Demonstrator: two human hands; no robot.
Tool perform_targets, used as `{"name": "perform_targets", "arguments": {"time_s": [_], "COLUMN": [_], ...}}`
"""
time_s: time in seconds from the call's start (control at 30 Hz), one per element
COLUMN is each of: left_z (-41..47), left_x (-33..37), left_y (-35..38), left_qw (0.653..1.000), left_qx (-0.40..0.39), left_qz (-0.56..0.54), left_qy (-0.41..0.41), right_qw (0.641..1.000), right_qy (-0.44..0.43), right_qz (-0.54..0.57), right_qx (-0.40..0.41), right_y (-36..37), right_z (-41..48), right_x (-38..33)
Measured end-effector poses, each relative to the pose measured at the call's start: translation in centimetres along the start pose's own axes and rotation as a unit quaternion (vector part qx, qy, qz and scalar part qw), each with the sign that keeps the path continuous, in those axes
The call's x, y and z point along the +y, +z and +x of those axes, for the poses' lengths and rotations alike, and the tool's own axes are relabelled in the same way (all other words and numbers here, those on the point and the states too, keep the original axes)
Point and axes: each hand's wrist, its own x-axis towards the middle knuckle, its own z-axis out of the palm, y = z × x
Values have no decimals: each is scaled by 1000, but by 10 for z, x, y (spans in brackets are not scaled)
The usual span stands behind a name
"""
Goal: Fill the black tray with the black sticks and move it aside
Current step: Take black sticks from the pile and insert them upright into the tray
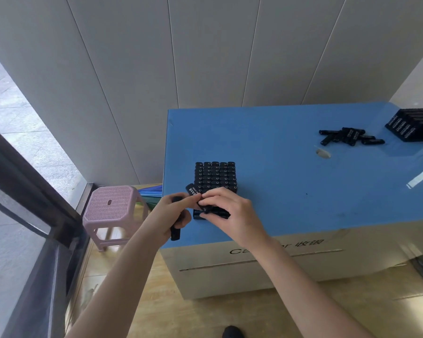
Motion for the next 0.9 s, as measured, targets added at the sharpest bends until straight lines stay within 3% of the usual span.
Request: {"name": "perform_targets", "arguments": {"time_s": [0.2,0.47,0.8,0.9], "left_z": [-1,3,3,2], "left_x": [1,-1,-3,-5], "left_y": [-2,-10,-11,-12], "left_qw": [998,994,993,993], "left_qx": [32,35,49,55], "left_qz": [-44,-91,-103,-103], "left_qy": [-33,-50,-29,-29], "right_qw": [993,975,975,977], "right_qy": [61,181,169,147], "right_qz": [-27,-124,-143,-148], "right_qx": [95,-34,-18,-46], "right_y": [-37,-60,-32,-33], "right_z": [1,3,2,5], "right_x": [5,27,46,48]}}
